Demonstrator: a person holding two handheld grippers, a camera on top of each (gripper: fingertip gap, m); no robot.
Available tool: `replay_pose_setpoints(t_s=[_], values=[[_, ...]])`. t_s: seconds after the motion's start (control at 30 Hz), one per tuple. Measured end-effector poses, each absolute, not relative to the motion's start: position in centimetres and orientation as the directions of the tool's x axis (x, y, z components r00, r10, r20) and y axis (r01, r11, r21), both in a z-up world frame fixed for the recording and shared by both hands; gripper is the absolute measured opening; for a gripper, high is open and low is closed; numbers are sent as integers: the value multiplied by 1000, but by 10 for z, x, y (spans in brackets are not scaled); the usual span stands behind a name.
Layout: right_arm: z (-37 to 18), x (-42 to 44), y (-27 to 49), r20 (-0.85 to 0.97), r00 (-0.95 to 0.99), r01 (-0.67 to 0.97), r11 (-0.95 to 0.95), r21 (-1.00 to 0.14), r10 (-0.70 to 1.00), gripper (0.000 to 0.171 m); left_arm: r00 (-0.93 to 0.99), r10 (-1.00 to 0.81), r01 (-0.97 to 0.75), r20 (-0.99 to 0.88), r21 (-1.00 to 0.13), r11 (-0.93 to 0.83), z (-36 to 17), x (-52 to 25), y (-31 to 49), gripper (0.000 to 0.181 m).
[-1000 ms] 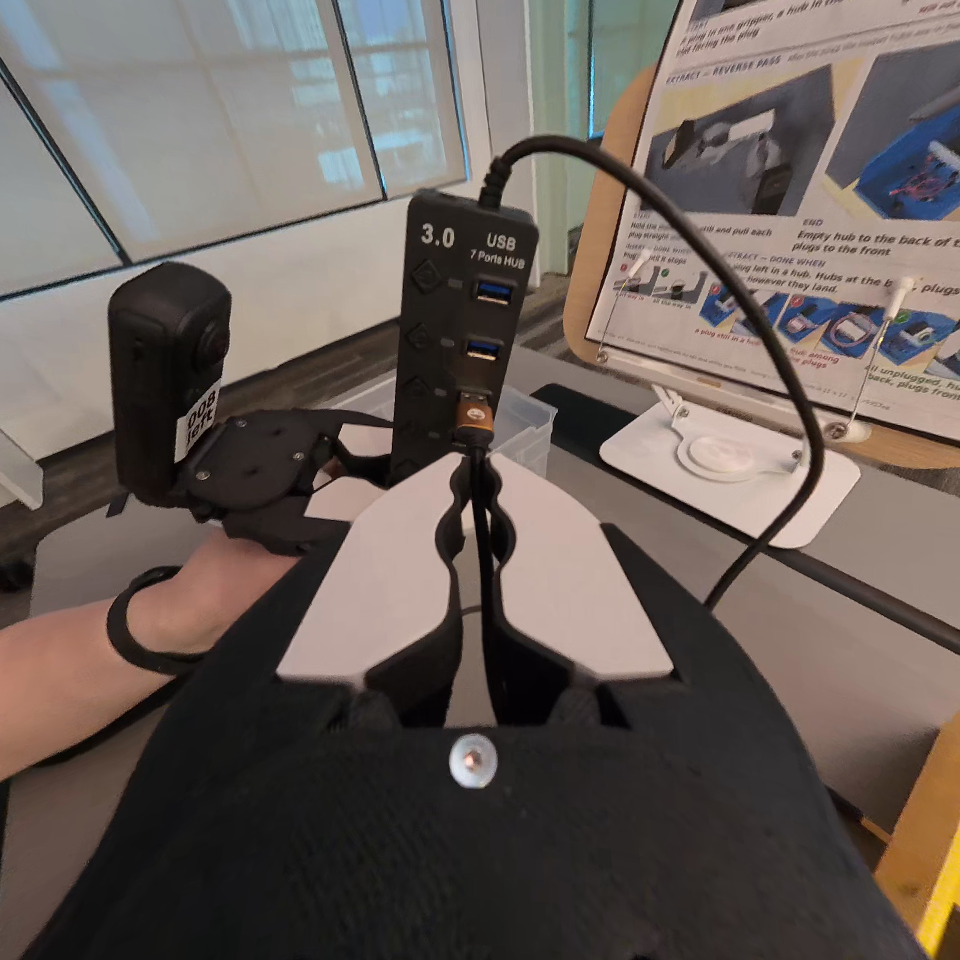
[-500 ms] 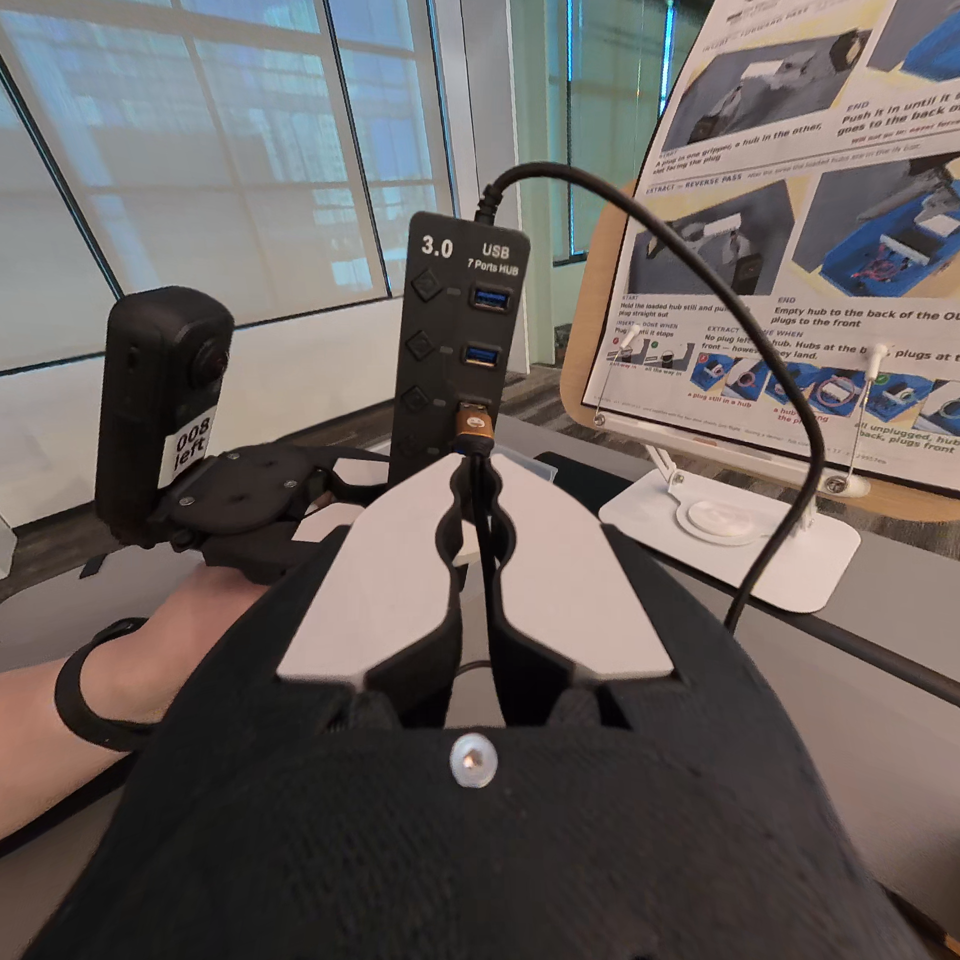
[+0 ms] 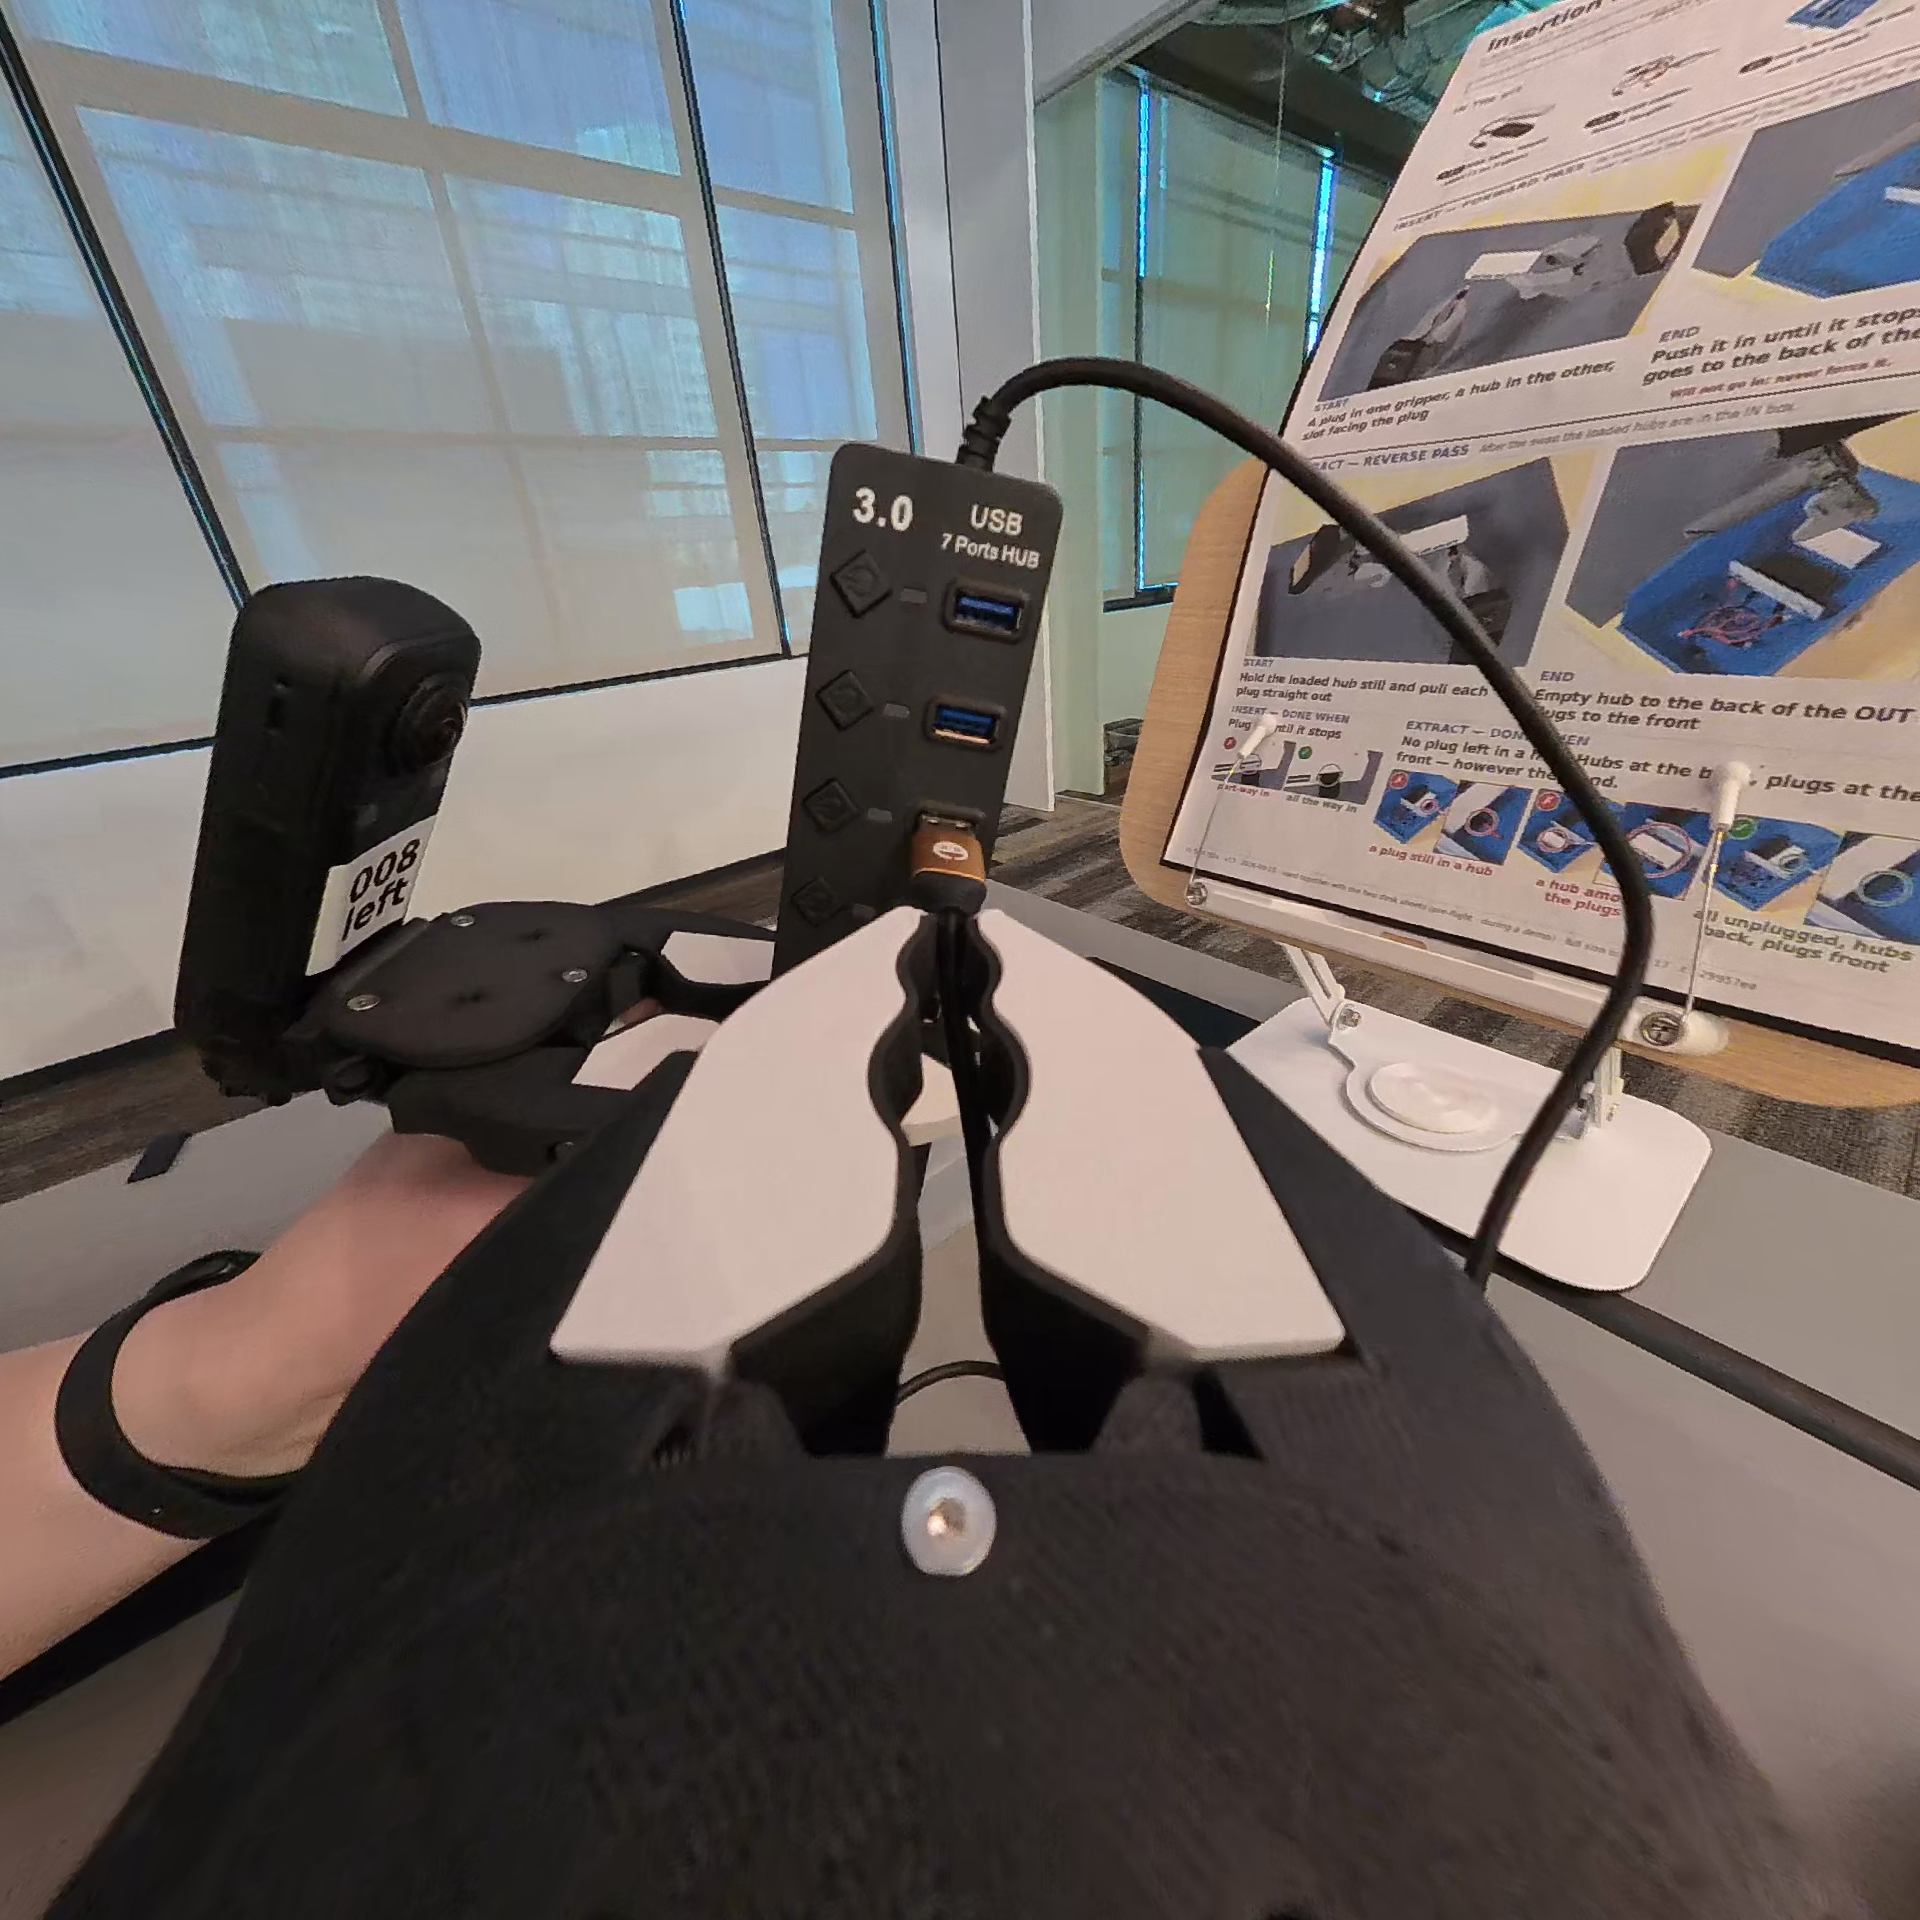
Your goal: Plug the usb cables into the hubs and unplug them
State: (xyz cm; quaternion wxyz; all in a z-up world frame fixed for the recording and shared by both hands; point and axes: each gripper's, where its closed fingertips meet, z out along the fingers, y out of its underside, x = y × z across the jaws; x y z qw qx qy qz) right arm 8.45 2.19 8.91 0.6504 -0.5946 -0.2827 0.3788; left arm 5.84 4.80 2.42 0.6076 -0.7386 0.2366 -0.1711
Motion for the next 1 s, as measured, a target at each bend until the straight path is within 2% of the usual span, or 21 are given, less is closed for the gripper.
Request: replay_pose_setpoints(t_s=[1.0], values=[[93,83,18,-79,544,-163,14,-986,836,4,829,-558,-119,-25,-984,-132,30,58,46,28]])
